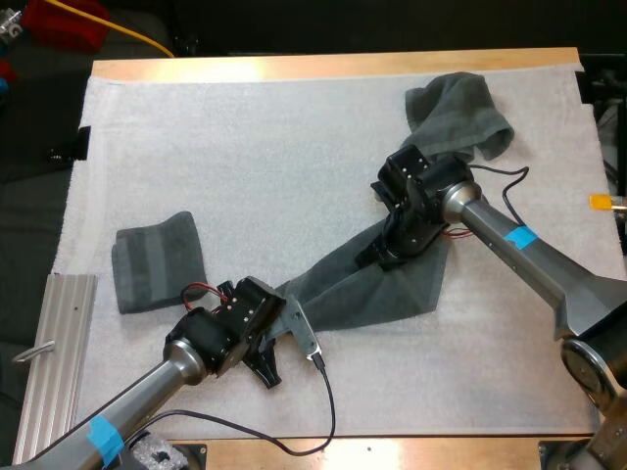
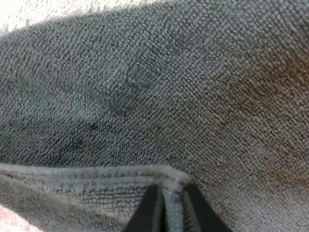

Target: Pick towel from pile, fold and stack

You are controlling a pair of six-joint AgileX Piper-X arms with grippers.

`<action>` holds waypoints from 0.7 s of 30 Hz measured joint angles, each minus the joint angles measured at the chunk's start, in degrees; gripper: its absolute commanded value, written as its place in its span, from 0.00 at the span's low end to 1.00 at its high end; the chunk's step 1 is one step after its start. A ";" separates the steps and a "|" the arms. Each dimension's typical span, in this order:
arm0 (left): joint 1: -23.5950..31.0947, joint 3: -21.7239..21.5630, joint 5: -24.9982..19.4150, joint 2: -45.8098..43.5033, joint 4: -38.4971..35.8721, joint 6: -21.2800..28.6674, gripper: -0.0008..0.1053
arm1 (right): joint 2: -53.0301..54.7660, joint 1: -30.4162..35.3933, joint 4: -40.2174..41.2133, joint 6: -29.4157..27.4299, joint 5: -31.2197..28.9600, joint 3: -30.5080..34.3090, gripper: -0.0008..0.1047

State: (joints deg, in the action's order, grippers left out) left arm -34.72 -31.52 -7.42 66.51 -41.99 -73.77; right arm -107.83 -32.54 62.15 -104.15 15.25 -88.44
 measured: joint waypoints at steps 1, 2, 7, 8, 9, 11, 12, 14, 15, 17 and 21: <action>0.00 -0.21 -0.26 0.00 0.00 -0.03 0.01 | 0.00 0.00 0.00 0.00 0.00 0.00 0.02; 0.00 -0.69 -0.93 0.00 -0.28 -0.03 0.01 | 0.09 0.00 0.00 0.00 -0.04 0.00 0.02; 0.00 -6.94 -3.76 0.00 -3.90 0.77 0.01 | 3.21 0.00 -0.03 0.00 -4.68 0.10 0.02; 0.00 -8.43 -3.85 0.00 -4.80 0.77 0.01 | 4.12 0.00 -0.03 0.00 -6.19 0.10 0.02; 0.00 -9.52 -3.85 0.00 -5.65 0.77 0.01 | 5.15 0.00 -0.03 0.00 -7.65 0.10 0.02; 0.00 -14.85 -3.85 0.00 -8.17 0.77 0.01 | 8.93 0.00 -0.14 0.00 -11.57 0.10 0.02; 0.00 -16.07 -3.85 0.00 -9.10 0.85 0.01 | 9.69 0.00 -0.17 0.00 -12.25 0.10 0.02; 0.00 -18.92 -3.85 0.00 -11.25 1.51 0.01 | 11.92 0.00 -0.16 0.06 -13.88 0.10 0.02; 0.00 -22.21 -3.85 0.14 -13.63 1.83 0.01 | 14.59 0.00 -0.16 0.08 -15.18 0.10 0.02; 0.00 -27.62 -3.85 0.16 -15.35 1.94 0.01 | 19.84 0.00 -0.16 0.08 -16.57 0.10 0.02; 0.00 -36.03 -3.85 0.16 -20.00 2.35 0.01 | 27.92 0.00 -0.16 0.08 -19.84 0.10 0.02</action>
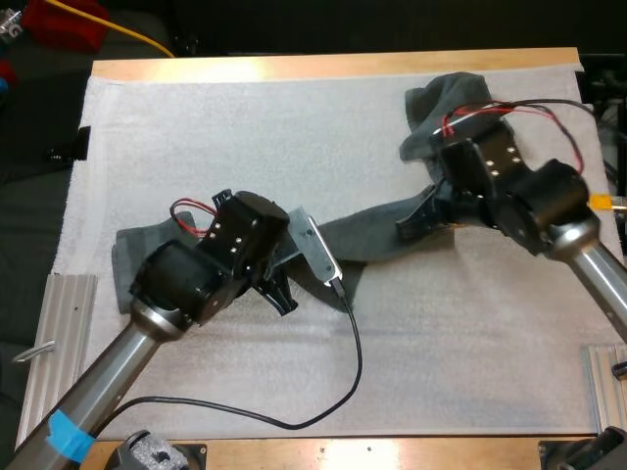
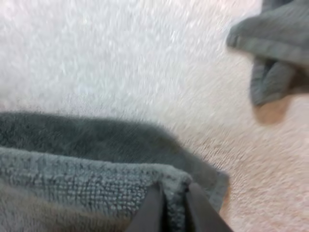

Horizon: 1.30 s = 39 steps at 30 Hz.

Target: Pick towel from pile, fold and stack

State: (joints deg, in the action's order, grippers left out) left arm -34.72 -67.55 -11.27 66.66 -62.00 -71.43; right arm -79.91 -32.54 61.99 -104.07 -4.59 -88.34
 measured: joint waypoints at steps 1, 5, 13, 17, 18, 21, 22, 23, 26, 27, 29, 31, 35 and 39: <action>0.00 -0.69 0.00 0.00 -0.59 0.02 0.01 | 0.78 0.00 0.00 0.00 0.01 0.00 0.02; 0.00 -7.06 0.00 0.00 -9.16 0.23 0.01 | 6.22 -5.68 2.99 0.23 -3.83 0.00 0.02; -0.83 -8.54 3.49 -0.80 -17.02 -3.99 0.01 | 9.87 -16.57 10.30 4.54 -10.37 0.00 0.02; -11.57 -8.62 3.05 -5.13 -22.34 -11.02 0.01 | 12.67 -25.05 17.23 10.12 -12.07 0.00 0.02; -12.49 -8.62 2.23 -5.13 -22.94 -11.71 0.01 | 12.96 -26.00 17.94 10.75 -12.36 0.00 0.02; -15.96 -8.62 -0.07 -5.13 -25.08 -14.03 0.01 | 13.81 -28.82 20.04 13.03 -13.02 0.00 0.02; -17.04 -8.62 -0.63 -5.13 -25.56 -14.91 0.01 | 14.12 -29.92 20.91 14.03 -13.37 0.00 0.02; -17.99 -8.62 -1.04 -5.13 -25.85 -15.65 0.01 | 14.40 -30.97 21.71 14.89 -13.79 0.00 0.02; -22.09 -8.62 -1.36 -5.13 -26.38 -18.71 0.01 | 15.78 -35.29 23.21 18.41 -15.11 0.00 0.02; -23.05 -8.62 -1.36 -5.13 -26.38 -19.65 0.01 | 16.30 -36.45 23.30 19.33 -15.27 0.00 0.02; -24.55 -8.67 -1.41 -5.13 -26.38 -21.58 0.01 | 16.95 -38.18 23.58 21.01 -15.41 0.00 0.02; -25.60 -8.75 -1.43 -5.13 -26.38 -22.63 0.01 | 17.30 -40.09 24.72 23.21 -15.40 0.00 0.02; -25.67 -10.36 -2.23 -5.13 -26.38 -23.08 0.01 | 17.30 -41.01 25.63 25.08 -16.23 0.00 0.02; -25.34 -10.66 -4.39 0.93 -26.58 -21.33 0.01 | 15.95 -41.01 24.89 23.50 -23.52 4.97 0.02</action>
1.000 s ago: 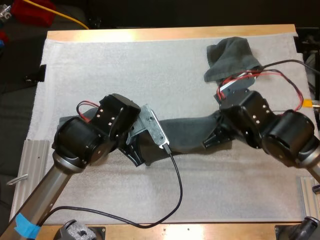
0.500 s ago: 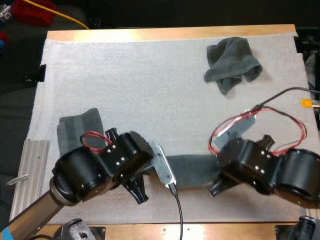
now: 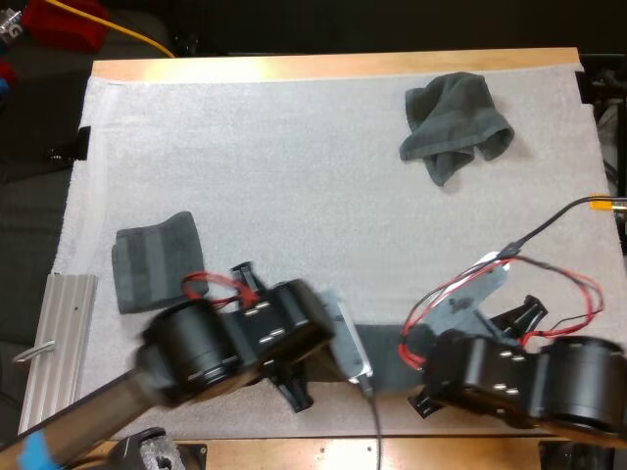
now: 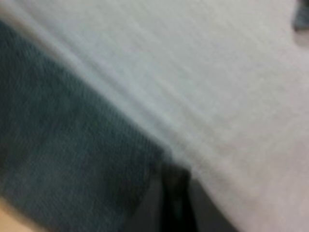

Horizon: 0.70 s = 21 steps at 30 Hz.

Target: Pick towel from pile, fold and stack

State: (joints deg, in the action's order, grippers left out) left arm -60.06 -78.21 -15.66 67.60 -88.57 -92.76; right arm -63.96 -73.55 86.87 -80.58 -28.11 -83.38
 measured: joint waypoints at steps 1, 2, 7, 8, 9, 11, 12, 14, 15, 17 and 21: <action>0.87 0.03 -0.05 2.49 0.06 0.26 0.01 | -0.46 0.38 -0.74 -0.26 -1.51 2.52 0.02; 2.51 0.11 0.15 4.20 0.38 0.31 0.01 | -0.58 1.73 -1.64 -0.41 -1.82 4.86 0.02; 5.68 0.11 1.00 4.56 1.35 1.58 0.01 | -0.58 6.92 -4.41 -2.11 -1.61 7.66 0.02; 6.49 0.11 1.46 4.56 1.73 1.87 0.01 | -0.58 8.54 -5.44 -3.39 -0.92 8.18 0.02; 7.66 0.11 2.43 4.56 2.38 2.49 0.01 | -0.58 9.68 -6.67 -4.10 -0.33 8.51 0.02; 9.21 0.11 4.25 4.56 3.80 3.51 0.01 | -0.58 12.99 -9.61 -5.99 1.82 9.00 0.02; 10.66 0.11 5.24 4.56 5.71 4.42 0.01 | -0.69 15.32 -12.29 -7.81 3.80 9.05 0.02; 12.16 0.11 5.97 4.56 6.98 4.88 0.01 | -0.66 17.92 -15.36 -9.35 6.09 9.05 0.02; 12.88 0.11 6.40 4.56 7.51 5.10 0.01 | -0.66 19.07 -16.82 -10.03 7.09 9.05 0.02; 15.38 0.11 7.68 4.56 9.71 6.51 0.01 | -0.74 22.35 -20.62 -11.65 9.78 9.05 0.02; 18.92 0.11 11.23 4.56 12.38 8.23 0.01 | -1.87 26.50 -22.44 -12.29 14.88 9.05 0.02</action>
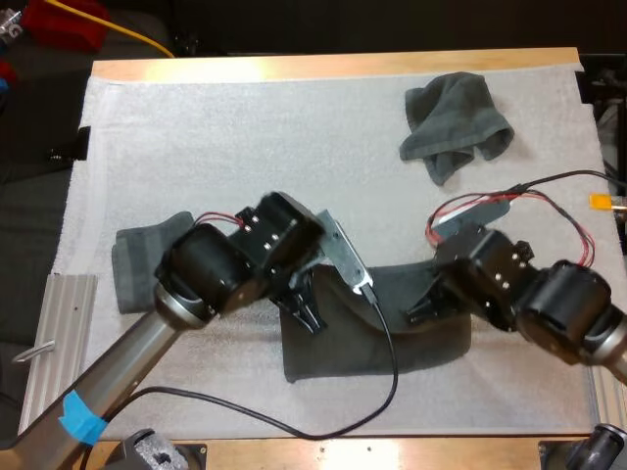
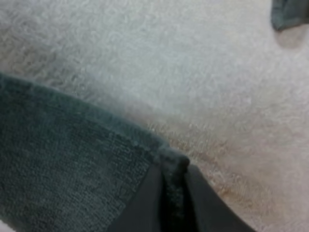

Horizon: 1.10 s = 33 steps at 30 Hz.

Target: Pick towel from pile, fold and stack

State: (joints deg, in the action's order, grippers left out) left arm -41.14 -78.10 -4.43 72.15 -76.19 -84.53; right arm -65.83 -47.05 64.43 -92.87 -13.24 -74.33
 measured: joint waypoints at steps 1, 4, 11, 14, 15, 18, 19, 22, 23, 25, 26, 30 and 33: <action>0.74 0.06 0.52 0.00 0.59 0.51 0.01 | -0.71 1.21 -0.29 -0.41 0.97 0.00 0.02; 3.41 1.58 3.13 0.00 2.81 1.78 0.01 | -3.06 3.27 -1.57 -1.57 1.93 0.00 0.02; 9.11 7.54 8.11 0.00 8.75 3.15 0.01 | -7.25 7.44 -8.20 -1.82 4.94 0.00 0.02; 11.20 8.48 10.25 0.13 10.80 4.36 0.01 | -9.17 8.74 -10.33 -1.82 6.26 0.00 0.02; 12.00 8.60 10.94 0.33 11.56 4.79 0.01 | -9.84 9.07 -10.87 -1.82 6.32 0.00 0.02; 15.07 8.59 13.82 3.41 13.97 6.24 0.01 | -13.46 10.65 -14.03 -1.82 6.41 0.00 0.02; 15.51 8.59 13.82 4.46 14.57 6.49 0.01 | -13.93 10.94 -14.81 -1.82 6.41 0.00 0.02; 16.98 8.59 14.02 7.51 16.73 6.98 0.01 | -15.76 11.81 -17.20 -1.82 6.41 0.00 0.02; 17.44 8.59 14.02 8.45 17.54 7.08 0.01 | -16.38 12.09 -17.91 -1.82 6.18 0.00 0.02; 18.25 8.59 14.02 9.92 18.74 7.26 0.01 | -17.73 12.56 -19.13 -1.82 6.04 0.00 0.02; 18.56 8.59 14.02 10.56 19.16 7.30 0.01 | -18.42 12.83 -19.99 -1.82 5.95 0.00 0.02; 19.49 8.59 14.02 12.72 22.16 7.43 0.01 | -20.78 13.86 -22.70 -1.82 5.67 0.00 0.02; 20.01 8.59 14.01 14.07 24.90 7.80 0.01 | -22.44 14.91 -24.24 -1.82 4.79 0.00 0.02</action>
State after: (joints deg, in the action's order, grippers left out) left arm -21.13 -69.51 9.58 86.22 -51.29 -76.73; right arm -88.26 -32.13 40.18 -94.69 -8.44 -74.33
